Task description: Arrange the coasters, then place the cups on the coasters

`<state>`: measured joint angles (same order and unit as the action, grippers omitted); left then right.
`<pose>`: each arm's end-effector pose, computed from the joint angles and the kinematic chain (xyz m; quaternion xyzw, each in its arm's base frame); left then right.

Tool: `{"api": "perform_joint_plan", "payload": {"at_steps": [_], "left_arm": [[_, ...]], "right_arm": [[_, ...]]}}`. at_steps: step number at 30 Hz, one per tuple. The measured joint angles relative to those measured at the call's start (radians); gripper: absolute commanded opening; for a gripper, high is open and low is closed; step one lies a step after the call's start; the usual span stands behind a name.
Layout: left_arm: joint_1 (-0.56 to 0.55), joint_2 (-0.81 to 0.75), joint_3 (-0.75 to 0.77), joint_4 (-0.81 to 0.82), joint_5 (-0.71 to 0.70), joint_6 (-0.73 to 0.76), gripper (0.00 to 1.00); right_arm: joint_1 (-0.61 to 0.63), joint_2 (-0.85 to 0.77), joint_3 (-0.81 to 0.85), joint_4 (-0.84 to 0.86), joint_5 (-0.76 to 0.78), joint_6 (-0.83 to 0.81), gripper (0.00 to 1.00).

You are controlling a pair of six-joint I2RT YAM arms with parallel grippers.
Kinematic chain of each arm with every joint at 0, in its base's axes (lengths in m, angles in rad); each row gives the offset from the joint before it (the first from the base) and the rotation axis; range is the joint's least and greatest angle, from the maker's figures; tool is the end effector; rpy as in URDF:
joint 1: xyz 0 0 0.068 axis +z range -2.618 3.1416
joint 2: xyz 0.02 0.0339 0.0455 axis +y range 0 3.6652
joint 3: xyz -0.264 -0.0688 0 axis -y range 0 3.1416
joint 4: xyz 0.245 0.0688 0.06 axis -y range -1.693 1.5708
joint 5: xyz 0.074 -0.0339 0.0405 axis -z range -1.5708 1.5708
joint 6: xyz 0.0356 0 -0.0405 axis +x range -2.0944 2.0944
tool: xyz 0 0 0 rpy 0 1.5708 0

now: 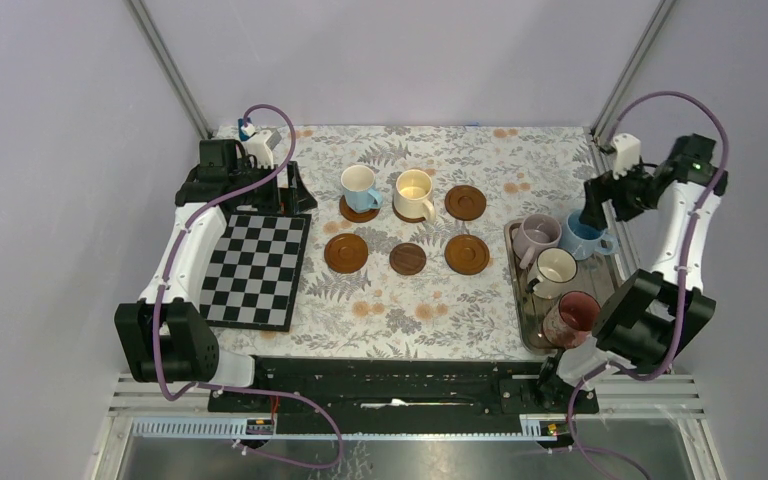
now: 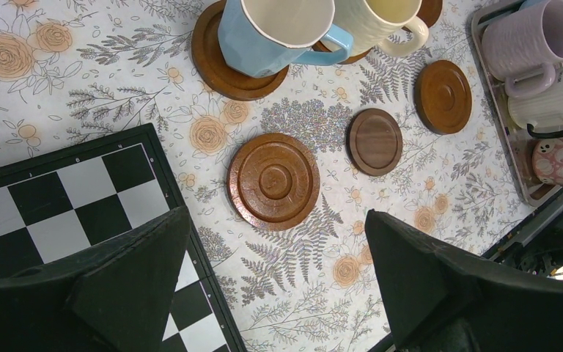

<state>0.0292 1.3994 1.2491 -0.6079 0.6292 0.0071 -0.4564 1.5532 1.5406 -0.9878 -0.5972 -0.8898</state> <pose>0.3013 -0.0122 0.3256 0.1126 0.8748 -0.2774 0.3809 0.2933 -0.1217 0.3473 -0.2780 0.8779 0.0531 0.3862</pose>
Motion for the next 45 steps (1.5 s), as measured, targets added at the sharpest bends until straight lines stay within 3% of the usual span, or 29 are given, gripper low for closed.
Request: {"api": "perform_joint_plan", "payload": {"at_steps": [10, 19, 28, 37, 45], "left_arm": [[0.000, -0.004, 0.000, 0.000, 0.003, 0.000, 0.99], [0.000, -0.005, 0.000, -0.005, 0.016, 0.015, 0.99], [0.000, -0.003, 0.000, -0.006, 0.022, 0.018, 0.99], [0.000, -0.003, 0.000, -0.009, 0.019, 0.019, 0.99], [0.000, -0.003, 0.000, -0.012, 0.010, 0.020, 0.99]], "right_arm": [[-0.179, 0.137, 0.001, -0.080, 0.063, -0.327, 0.94], [-0.192, 0.300, 0.021, -0.055, 0.139, -0.466, 0.92], [-0.191, 0.363, 0.027, -0.023, 0.187, -0.573, 0.91], [-0.144, 0.423, 0.015, 0.039, 0.188, -0.625, 0.77], [-0.107, 0.423, -0.034, 0.048, 0.193, -0.655, 0.51]]}}
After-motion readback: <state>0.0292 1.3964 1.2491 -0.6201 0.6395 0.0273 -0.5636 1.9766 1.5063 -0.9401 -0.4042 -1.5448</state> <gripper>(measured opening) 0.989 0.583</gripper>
